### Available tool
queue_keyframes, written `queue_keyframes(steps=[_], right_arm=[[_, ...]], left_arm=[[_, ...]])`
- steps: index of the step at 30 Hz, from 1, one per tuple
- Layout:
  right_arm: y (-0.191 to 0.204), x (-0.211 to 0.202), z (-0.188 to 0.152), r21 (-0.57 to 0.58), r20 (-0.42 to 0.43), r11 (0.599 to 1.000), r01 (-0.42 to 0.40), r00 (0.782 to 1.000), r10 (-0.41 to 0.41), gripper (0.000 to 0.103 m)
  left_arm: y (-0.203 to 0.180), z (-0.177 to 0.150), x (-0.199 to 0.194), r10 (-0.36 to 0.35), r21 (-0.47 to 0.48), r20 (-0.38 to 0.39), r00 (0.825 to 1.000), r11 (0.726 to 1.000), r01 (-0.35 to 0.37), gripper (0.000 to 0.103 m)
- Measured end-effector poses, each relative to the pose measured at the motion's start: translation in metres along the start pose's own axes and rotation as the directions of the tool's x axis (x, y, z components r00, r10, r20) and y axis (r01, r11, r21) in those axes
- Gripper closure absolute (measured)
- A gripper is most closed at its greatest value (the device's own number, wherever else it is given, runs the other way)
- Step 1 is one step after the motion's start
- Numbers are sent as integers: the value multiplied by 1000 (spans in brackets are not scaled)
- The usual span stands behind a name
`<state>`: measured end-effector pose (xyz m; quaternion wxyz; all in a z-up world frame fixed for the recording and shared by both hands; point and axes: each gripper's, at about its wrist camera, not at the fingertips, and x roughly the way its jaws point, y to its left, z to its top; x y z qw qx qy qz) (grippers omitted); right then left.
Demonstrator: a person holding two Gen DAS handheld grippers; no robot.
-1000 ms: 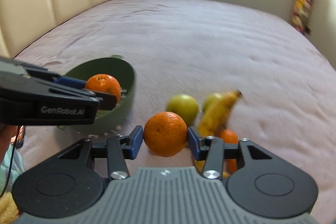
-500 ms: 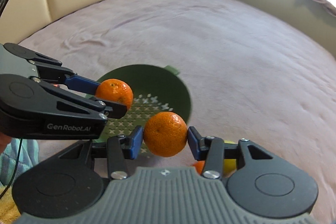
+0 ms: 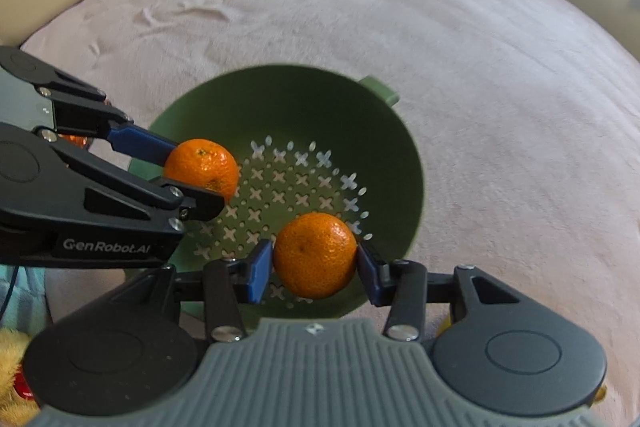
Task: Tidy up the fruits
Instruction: 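Carry both mandarins over the green colander and open both tools to drop them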
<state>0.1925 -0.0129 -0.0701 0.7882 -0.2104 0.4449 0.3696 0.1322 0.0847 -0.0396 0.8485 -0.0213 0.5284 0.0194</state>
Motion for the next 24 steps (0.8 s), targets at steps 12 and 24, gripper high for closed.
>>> queue_keyframes(steps=[12,24], right_arm=[[9,23,4,-74,-58,997,-29,998,25,59],[15,22,0,-109,-71,994,-18,997,10,58]], left_arm=[[3,1,21,-4,-20,-80,997,1000,3,53],[-1,1,22,9,2,-99,995,1000,-9,53]])
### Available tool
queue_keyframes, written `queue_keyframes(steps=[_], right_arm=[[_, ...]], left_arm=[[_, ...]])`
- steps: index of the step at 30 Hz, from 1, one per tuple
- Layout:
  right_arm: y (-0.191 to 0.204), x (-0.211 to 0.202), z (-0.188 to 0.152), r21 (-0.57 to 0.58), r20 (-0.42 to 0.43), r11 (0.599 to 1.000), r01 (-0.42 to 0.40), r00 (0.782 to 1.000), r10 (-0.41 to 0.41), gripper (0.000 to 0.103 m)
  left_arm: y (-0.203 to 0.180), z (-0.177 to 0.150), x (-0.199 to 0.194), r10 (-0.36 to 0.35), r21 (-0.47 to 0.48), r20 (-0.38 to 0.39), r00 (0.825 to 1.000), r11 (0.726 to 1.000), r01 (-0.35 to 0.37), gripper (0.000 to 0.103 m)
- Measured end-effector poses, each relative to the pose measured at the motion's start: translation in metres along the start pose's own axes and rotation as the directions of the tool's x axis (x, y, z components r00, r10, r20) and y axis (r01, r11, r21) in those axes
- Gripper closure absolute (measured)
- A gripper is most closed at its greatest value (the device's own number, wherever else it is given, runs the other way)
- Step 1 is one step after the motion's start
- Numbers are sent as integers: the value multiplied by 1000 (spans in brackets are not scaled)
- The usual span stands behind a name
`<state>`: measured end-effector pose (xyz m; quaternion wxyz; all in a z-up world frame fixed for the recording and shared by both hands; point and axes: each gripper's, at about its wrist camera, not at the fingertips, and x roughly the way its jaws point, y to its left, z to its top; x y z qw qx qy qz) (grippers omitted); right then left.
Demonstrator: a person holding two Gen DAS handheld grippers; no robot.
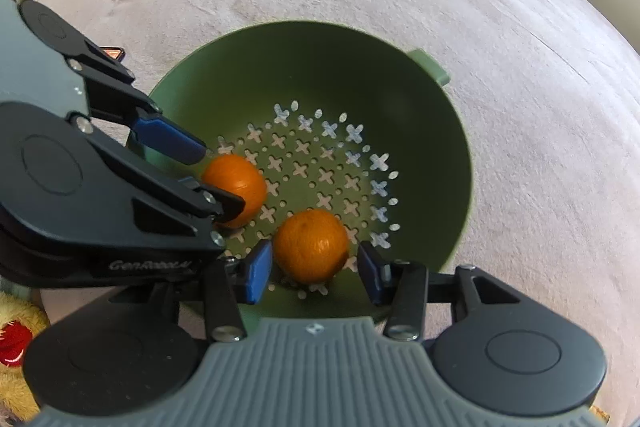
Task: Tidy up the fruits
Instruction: 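Carry both mandarins over the green colander and open both tools to drop them, then move both open tools back to the fruit pile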
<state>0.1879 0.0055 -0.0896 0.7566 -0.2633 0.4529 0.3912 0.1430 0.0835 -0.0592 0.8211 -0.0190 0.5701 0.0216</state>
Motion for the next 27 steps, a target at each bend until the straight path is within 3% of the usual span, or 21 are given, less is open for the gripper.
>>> queue_keyframes(steps=[14,18,27], right_arm=[[-6,-37,-7,74,93,997,39,995,-46,46],[-10,-57,-14,126,140,989,84,985,-101,37],[-11,-90,-42,230,172,951,206,953,-248,36]], left_arm=[[-6,-3,-31,8,6,115,993,1000,-8,42],[-8,-5,-43,5,0,169,986,1000,-5,40],[-23,-12,-67,-36,18,288,957,999,33,39]])
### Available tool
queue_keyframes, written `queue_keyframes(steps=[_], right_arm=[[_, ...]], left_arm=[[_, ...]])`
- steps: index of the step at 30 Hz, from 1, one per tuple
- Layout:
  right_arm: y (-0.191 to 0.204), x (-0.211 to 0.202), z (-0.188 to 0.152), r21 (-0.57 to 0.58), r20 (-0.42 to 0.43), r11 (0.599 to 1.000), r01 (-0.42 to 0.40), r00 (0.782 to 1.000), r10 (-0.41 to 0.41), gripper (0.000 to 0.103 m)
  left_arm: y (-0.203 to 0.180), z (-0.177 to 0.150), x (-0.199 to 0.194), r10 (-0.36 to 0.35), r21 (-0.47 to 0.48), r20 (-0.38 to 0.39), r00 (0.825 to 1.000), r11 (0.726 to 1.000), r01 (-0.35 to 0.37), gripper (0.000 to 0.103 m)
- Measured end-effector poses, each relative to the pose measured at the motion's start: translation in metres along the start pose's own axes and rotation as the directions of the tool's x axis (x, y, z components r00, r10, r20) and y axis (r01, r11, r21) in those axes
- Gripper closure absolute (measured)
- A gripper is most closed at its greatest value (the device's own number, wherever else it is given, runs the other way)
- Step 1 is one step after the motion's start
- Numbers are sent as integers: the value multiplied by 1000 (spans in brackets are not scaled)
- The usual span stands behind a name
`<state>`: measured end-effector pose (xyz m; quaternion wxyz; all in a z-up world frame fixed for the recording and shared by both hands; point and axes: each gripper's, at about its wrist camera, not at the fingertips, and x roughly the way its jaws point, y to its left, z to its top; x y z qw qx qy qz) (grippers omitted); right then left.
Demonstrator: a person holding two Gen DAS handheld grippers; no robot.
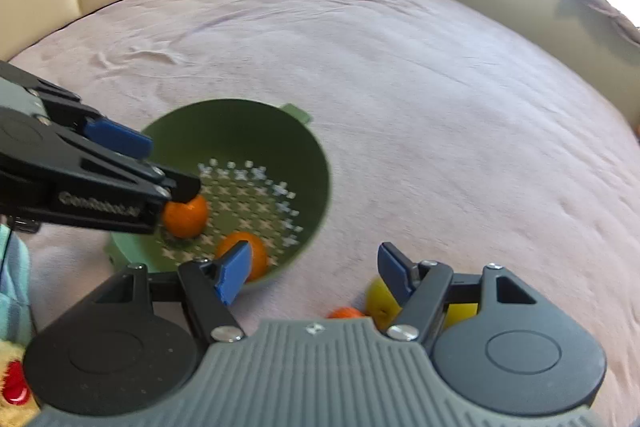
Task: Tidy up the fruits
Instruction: 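Move both open tools back to the fruit pile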
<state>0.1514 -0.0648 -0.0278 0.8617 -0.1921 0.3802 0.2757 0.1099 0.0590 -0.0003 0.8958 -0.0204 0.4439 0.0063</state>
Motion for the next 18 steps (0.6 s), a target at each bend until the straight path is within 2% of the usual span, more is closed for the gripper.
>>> queue_keyframes(steps=[4,10,18], right_arm=[[-9,-11,-14,30,-2,998,55,999,-55,36],[-35,-31,-44,152,-13,981,122,992,-122,36],[-80,-44,-87,318,-73,922,219,976,-207,36]], left_arm=[[-11,-3,-5,-39,3,22,999,999,39,39],[-43,-7,-7,-126,53,39,991,991,124,39],[-81,-24,7,-233,104,-6,972,967,233,39]])
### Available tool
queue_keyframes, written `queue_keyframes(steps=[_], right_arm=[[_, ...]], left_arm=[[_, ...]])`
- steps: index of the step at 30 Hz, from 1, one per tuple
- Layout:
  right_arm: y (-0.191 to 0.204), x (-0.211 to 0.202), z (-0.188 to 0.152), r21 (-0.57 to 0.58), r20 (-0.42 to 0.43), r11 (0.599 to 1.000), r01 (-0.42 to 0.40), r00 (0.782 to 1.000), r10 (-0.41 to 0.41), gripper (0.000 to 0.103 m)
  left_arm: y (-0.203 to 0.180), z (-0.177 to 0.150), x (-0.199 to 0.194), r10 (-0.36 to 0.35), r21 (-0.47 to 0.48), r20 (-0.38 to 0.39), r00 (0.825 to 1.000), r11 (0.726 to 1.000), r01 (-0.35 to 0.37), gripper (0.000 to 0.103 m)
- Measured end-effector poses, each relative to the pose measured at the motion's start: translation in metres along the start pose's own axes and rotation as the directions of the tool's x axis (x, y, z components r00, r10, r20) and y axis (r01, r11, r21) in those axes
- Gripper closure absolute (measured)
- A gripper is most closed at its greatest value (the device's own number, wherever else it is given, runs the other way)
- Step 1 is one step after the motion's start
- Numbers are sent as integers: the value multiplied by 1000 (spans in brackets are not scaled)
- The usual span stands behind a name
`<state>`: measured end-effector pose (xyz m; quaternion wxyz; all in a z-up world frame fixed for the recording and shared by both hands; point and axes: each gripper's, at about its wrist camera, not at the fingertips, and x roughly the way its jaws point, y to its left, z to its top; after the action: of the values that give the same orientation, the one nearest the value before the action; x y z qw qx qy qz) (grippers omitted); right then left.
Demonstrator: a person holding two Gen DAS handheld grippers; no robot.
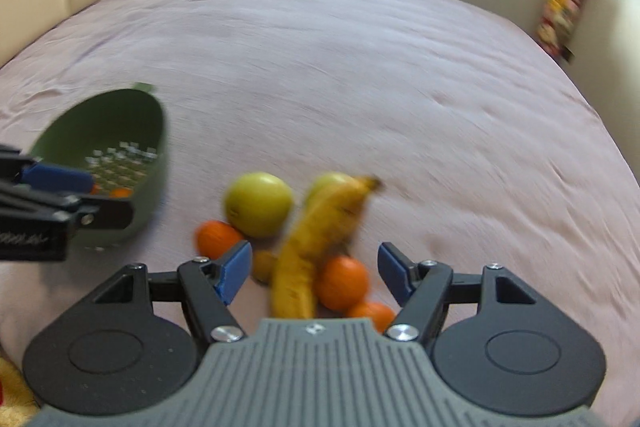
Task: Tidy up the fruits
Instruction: 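Move both open tools back to the fruit pile, then grasp a mandarin with the right tool while the left tool grasps another mandarin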
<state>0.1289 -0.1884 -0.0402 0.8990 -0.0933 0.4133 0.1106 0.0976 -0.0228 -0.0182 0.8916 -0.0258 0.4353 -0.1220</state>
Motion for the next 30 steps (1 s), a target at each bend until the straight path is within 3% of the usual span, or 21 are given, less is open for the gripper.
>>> queue_keyframes(steps=[6,11,20,23,26,30], right_arm=[[-32,10,-16,72,-46,997,30,999,-26,37],[-43,21,-25,103,-78,994,24,997,-16,44],[-50,44,-29,121,-126,993,4,992,11,46],[-53,51,-30,147,-146,989,-1,989,22,46],[-58,59,-32,185,-167,983,-9,985,41,47],[-63,67,-36,223,-186,975,-18,981,61,47]], left_arm=[[-20,-5,13,-60,38,-22,998,997,61,39],[-32,-7,31,-79,63,-52,995,995,83,39],[-21,-9,64,-59,6,-88,994,998,60,39],[-21,-9,71,-36,29,-80,996,999,39,46],[-27,-11,79,-24,64,-81,996,998,30,46],[-38,-14,87,45,131,-68,997,991,-36,47]])
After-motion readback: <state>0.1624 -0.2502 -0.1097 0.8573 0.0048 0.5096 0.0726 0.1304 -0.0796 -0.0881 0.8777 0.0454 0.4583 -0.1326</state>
